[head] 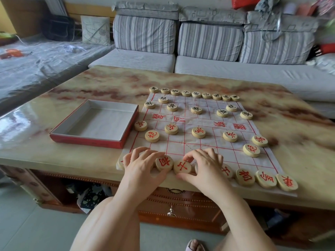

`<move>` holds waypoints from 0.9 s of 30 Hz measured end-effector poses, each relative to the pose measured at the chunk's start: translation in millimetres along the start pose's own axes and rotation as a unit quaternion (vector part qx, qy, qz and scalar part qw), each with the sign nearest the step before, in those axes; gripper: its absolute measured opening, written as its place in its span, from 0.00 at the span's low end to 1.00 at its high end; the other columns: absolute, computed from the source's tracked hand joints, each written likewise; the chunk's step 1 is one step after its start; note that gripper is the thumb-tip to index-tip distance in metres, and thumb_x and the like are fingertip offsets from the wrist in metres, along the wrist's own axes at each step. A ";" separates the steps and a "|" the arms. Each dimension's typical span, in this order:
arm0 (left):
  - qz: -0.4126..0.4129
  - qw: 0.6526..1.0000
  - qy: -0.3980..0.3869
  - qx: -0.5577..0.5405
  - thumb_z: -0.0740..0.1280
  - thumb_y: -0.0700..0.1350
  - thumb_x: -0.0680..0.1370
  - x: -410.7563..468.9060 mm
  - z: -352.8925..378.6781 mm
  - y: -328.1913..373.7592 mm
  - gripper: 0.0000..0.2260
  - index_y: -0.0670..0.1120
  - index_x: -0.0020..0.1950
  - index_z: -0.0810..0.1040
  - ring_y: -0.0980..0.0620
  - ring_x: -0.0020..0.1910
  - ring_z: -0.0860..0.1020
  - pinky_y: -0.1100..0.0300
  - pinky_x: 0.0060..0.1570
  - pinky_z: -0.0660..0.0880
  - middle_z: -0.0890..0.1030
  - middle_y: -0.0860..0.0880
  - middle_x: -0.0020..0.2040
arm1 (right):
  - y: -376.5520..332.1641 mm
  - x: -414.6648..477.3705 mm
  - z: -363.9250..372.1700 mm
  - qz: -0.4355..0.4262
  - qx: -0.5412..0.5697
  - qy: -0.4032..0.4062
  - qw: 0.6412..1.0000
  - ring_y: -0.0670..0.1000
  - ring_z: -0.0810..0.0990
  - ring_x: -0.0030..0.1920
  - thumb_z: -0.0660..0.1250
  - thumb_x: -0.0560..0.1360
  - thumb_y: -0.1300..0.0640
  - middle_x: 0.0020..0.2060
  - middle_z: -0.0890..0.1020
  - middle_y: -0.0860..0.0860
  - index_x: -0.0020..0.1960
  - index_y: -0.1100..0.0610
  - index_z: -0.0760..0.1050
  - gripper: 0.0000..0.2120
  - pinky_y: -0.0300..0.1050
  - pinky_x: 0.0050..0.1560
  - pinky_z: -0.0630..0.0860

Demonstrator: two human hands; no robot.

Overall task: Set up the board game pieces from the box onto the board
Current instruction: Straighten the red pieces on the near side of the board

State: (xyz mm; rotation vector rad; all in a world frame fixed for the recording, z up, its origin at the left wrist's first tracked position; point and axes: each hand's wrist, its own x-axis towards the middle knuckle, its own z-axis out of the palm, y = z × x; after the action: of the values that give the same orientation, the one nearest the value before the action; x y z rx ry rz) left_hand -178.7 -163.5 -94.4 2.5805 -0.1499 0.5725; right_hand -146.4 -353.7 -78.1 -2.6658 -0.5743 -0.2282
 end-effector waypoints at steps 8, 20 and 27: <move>-0.005 1.000 -0.018 -0.001 0.70 0.63 0.65 1.5 -1.3 -1.2 0.25 0.57 0.59 0.76 0.54 0.63 0.64 0.59 0.57 0.53 0.76 0.60 0.55 | -1.1 -6.4 -6.1 0.025 0.093 -0.027 0.995 0.38 0.51 0.46 0.67 0.71 0.47 0.46 0.61 0.31 0.65 0.38 0.64 0.24 0.43 0.57 0.59; 0.038 0.999 -0.021 -0.017 0.71 0.52 0.69 -4.4 -2.0 -2.9 0.22 0.56 0.63 0.74 0.53 0.68 0.66 0.56 0.62 0.52 0.77 0.61 0.59 | 1.3 0.1 -3.1 0.013 0.019 0.005 1.000 0.39 0.58 0.50 0.64 0.62 0.30 0.49 0.70 0.36 0.62 0.41 0.66 0.32 0.42 0.45 0.51; 0.012 1.000 -0.018 -0.016 0.69 0.65 0.66 -0.9 -0.5 -3.8 0.23 0.58 0.58 0.76 0.54 0.62 0.65 0.59 0.56 0.51 0.77 0.61 0.55 | 3.4 -3.8 -7.0 0.009 0.094 -0.019 0.995 0.25 0.52 0.48 0.67 0.72 0.52 0.47 0.64 0.27 0.66 0.41 0.64 0.24 0.40 0.55 0.53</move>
State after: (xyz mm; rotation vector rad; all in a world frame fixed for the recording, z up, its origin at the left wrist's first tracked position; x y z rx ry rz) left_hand -178.9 -160.0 -96.1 2.5613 -0.1998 0.5289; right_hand -148.9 -360.9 -73.9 -2.4973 -0.5540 -0.1123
